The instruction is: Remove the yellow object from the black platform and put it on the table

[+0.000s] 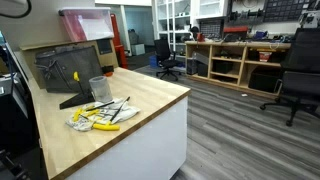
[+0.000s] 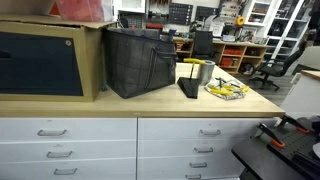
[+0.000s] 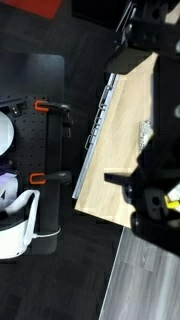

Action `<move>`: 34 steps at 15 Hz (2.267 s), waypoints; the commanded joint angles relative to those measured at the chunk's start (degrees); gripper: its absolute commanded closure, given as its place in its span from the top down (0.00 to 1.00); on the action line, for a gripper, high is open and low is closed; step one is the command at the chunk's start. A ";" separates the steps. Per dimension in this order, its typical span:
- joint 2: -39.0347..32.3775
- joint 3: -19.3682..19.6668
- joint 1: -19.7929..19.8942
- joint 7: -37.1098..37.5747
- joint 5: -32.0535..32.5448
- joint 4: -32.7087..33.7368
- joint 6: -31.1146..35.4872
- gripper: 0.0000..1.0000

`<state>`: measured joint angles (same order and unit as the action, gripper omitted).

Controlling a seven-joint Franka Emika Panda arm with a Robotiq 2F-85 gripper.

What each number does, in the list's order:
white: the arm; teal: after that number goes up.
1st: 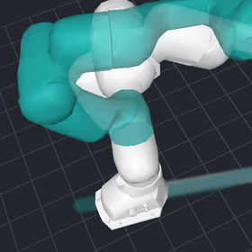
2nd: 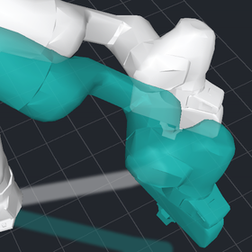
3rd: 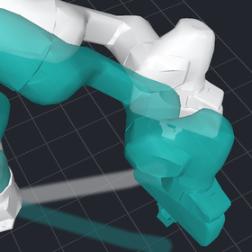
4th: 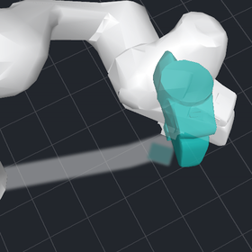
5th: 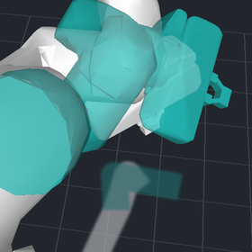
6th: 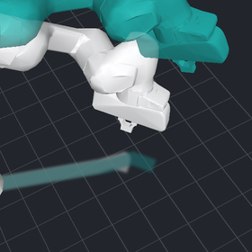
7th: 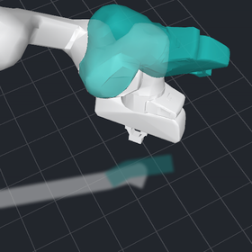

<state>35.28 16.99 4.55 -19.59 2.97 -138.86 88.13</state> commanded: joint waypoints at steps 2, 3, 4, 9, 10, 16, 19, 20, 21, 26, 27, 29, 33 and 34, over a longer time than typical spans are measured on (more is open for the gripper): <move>-0.21 -0.76 0.96 -0.46 -0.36 0.07 -0.04 1.00; -0.21 -0.76 0.96 -0.46 -0.36 0.07 -0.04 1.00; -0.21 -0.76 0.96 -0.46 -0.36 0.07 -0.04 1.00; -0.21 -0.76 0.96 -0.46 -0.36 0.07 -0.03 1.00; -0.21 -0.76 0.96 -0.46 -0.36 0.07 -0.03 1.00; -3.65 -7.98 -2.22 2.82 0.71 4.16 1.37 1.00; -8.47 -12.87 -3.93 6.35 1.80 9.26 2.07 1.00; -10.67 -14.43 -4.66 7.14 2.53 11.76 2.01 1.00; -12.75 -15.73 -5.18 7.68 3.77 13.85 2.49 1.00; -25.42 -19.64 -7.10 4.24 15.83 27.36 5.38 1.00; -28.39 -19.97 -7.30 3.72 17.79 30.07 6.18 1.00; -33.21 -20.37 -7.75 2.17 20.32 35.41 7.22 1.00; -42.68 -21.22 -8.77 -2.69 21.41 45.82 8.55 1.00; -44.68 -21.61 -9.06 -4.07 20.82 48.12 8.33 1.00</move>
<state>-2.61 -3.86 -3.75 -19.60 23.78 -99.22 97.12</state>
